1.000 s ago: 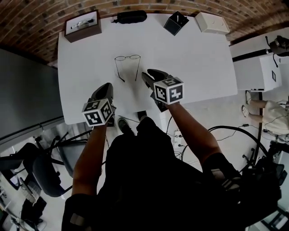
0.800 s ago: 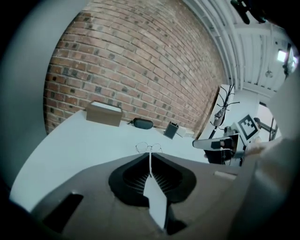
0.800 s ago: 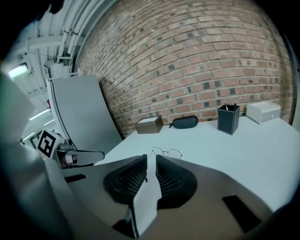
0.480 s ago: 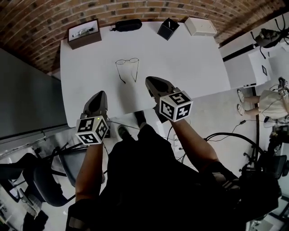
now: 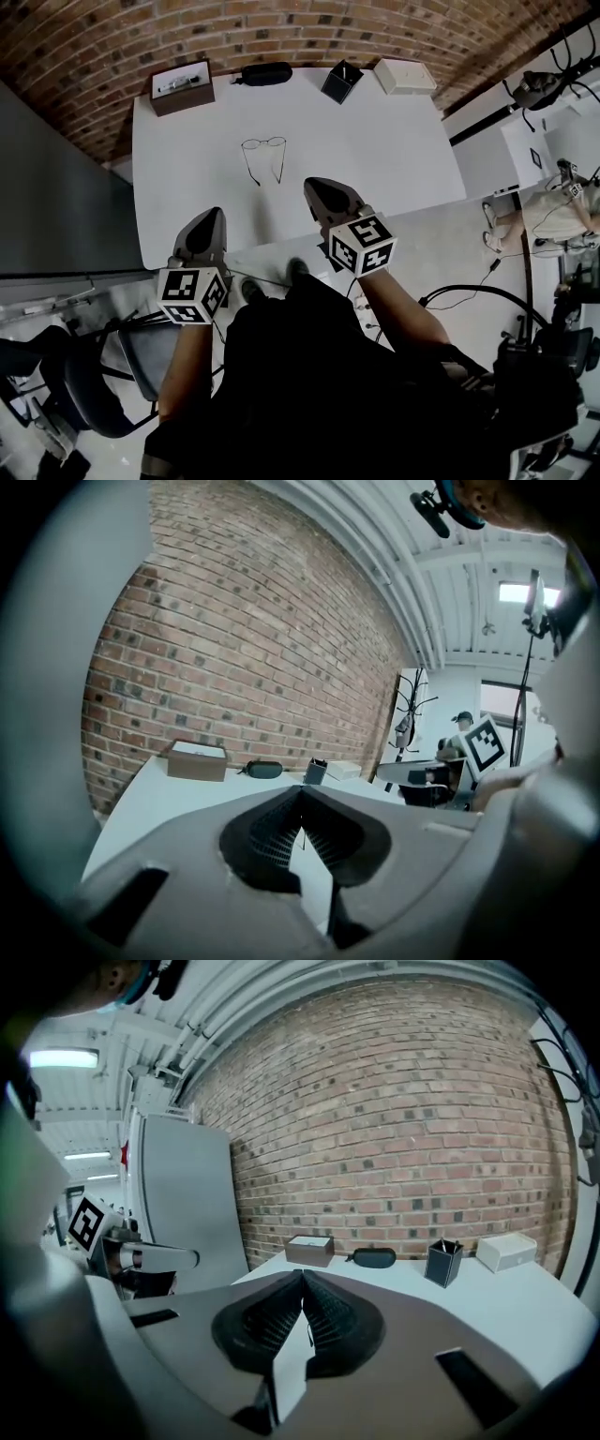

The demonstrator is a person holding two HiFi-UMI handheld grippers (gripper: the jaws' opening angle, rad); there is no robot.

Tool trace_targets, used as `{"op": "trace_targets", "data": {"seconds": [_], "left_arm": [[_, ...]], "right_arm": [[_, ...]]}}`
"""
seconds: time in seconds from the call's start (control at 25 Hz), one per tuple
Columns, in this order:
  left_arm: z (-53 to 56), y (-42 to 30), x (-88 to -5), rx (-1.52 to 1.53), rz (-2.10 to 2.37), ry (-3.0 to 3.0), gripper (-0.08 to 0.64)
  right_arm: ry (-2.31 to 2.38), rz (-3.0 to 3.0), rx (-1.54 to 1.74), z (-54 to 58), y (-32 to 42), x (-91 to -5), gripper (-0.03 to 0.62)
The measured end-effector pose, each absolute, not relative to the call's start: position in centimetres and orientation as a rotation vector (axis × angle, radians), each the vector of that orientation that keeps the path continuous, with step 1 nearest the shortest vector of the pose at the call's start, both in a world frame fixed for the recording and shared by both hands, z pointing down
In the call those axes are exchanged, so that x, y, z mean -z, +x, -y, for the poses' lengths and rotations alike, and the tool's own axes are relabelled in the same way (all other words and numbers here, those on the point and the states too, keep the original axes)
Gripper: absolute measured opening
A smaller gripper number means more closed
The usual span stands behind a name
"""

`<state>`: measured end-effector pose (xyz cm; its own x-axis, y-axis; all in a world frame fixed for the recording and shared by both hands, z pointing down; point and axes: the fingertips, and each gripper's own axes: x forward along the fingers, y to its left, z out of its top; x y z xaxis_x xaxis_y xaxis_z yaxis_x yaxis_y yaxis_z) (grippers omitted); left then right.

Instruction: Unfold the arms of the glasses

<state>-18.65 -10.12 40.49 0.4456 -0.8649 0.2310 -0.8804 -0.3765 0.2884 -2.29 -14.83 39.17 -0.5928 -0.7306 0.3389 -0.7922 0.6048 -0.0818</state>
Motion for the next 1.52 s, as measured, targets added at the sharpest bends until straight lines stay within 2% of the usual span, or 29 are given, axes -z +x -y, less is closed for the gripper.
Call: {"op": "trace_targets", "data": {"seconds": [0.6,1.08,1.24,1.52], "left_arm": [[9.5,-14.9,-33.4,0.027,1.649,2.384,0.011],[9.8,-12.5,-32.7,-0.017,1.727,2.366,0.011],[9.9,-12.7,-33.0,-0.096,1.783,2.382,0.011],[10.2,-13.3,-32.7,-0.065,1.795,2.371,0.011]], "right_arm": [[1.210,2.689,-0.187,14.4,0.1,-32.4,0.009],[1.245,2.709,-0.215,14.5,3.2,-32.0,0.008],[1.230,2.719,-0.203,14.5,3.2,-32.0,0.008],[1.208,2.731,-0.181,14.7,2.8,-31.9,0.008]]}}
